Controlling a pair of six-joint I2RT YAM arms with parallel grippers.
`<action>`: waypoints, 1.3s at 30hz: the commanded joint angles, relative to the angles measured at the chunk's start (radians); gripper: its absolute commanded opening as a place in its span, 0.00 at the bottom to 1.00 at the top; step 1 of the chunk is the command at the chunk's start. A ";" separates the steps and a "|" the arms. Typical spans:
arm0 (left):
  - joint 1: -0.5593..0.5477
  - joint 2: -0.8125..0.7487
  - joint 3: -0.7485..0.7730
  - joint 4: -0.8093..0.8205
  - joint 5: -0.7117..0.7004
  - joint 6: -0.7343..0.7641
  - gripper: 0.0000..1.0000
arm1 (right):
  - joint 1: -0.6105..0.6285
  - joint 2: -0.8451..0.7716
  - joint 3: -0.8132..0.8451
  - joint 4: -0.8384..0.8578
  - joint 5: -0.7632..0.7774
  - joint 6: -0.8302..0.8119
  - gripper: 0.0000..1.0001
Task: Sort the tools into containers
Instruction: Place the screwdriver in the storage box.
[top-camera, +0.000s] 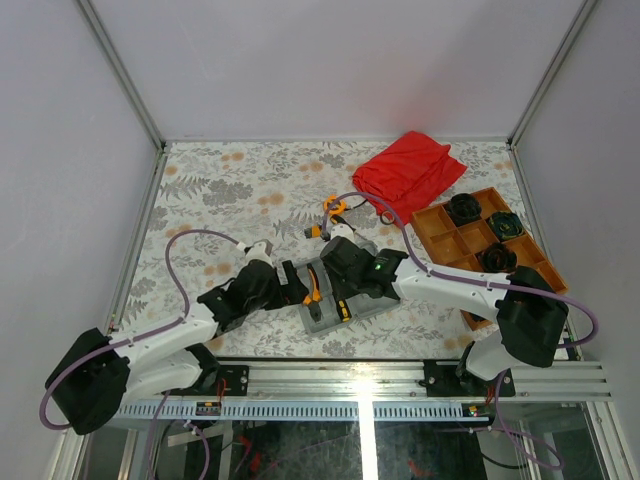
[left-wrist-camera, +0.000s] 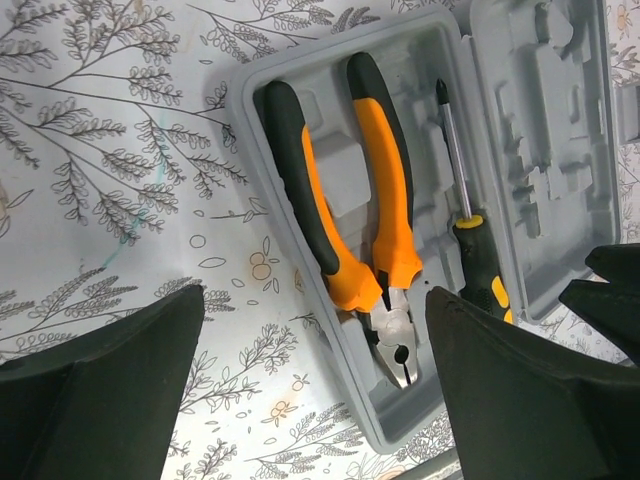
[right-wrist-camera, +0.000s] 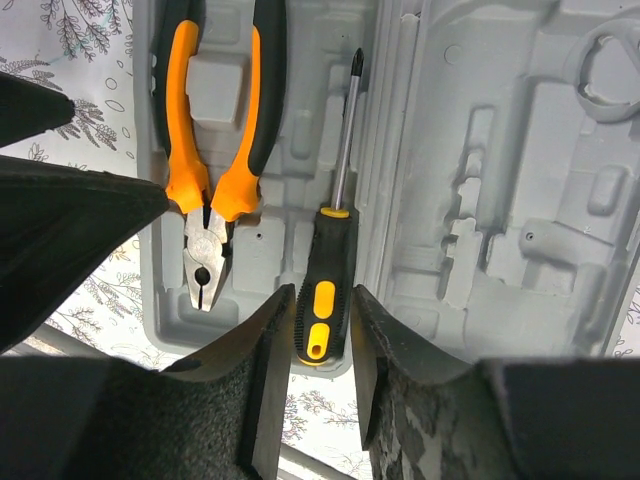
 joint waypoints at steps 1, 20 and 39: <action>0.007 0.048 -0.007 0.111 0.036 -0.006 0.86 | -0.008 -0.016 0.001 0.010 0.013 -0.009 0.35; 0.007 0.147 -0.001 0.139 0.036 -0.028 0.41 | -0.008 -0.024 -0.049 0.038 0.002 0.015 0.29; 0.008 0.091 -0.045 0.108 -0.001 -0.057 0.35 | -0.008 -0.027 -0.058 0.046 -0.013 0.025 0.29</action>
